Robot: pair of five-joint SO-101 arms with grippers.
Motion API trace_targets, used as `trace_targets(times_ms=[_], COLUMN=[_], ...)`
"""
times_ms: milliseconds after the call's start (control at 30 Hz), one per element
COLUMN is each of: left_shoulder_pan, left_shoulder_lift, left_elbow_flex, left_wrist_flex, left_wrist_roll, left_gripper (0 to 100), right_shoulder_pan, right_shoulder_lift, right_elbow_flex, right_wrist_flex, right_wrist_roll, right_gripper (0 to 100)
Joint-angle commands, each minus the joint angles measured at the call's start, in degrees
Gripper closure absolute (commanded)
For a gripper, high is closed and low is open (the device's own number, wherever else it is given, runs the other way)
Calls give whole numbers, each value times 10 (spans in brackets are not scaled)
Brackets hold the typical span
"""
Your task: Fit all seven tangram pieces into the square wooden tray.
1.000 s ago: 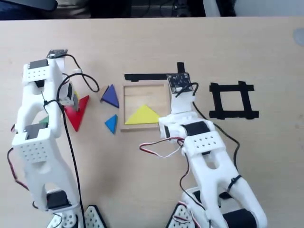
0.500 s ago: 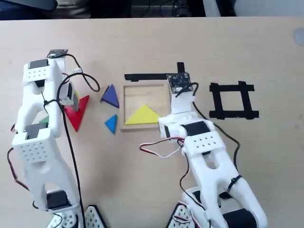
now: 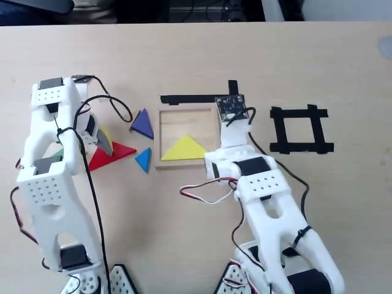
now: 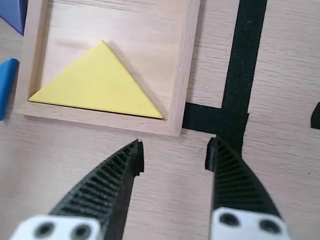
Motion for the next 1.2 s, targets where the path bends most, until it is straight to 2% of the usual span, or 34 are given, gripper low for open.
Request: trace_targets(times_ms=[0,267,500,700,867,933,1000,1067,1167], left_shoulder_pan=[-3,-2,4,29,17,16,27,44,60], left_shoulder_lift=[-11,-12,-62,-126,-122,-113,-92,-76,-76], left_elbow_flex=[-4,0,-46,-39,-43,-42,-42,-43,-48], left_wrist_flex=[4,6,52,49,36,27,-2,-19,-8], left_wrist_roll=[-4,-6,-13,-126,-398,-460,-462,-431,-408], left_gripper=[708,708,730,731,731,731,734,739,770], right_shoulder_pan=[4,4,4,4,4,4,4,4,4], right_shoulder_lift=[-15,-15,-16,-16,-16,-16,-16,-16,-16], right_elbow_flex=[-2,-2,-3,-3,-3,-3,-3,-3,-3], right_wrist_flex=[-10,-10,-10,-10,-10,-10,-10,-10,-10], right_wrist_roll=[6,6,6,7,7,7,7,7,7], right_gripper=[783,783,783,783,783,783,783,783,783])
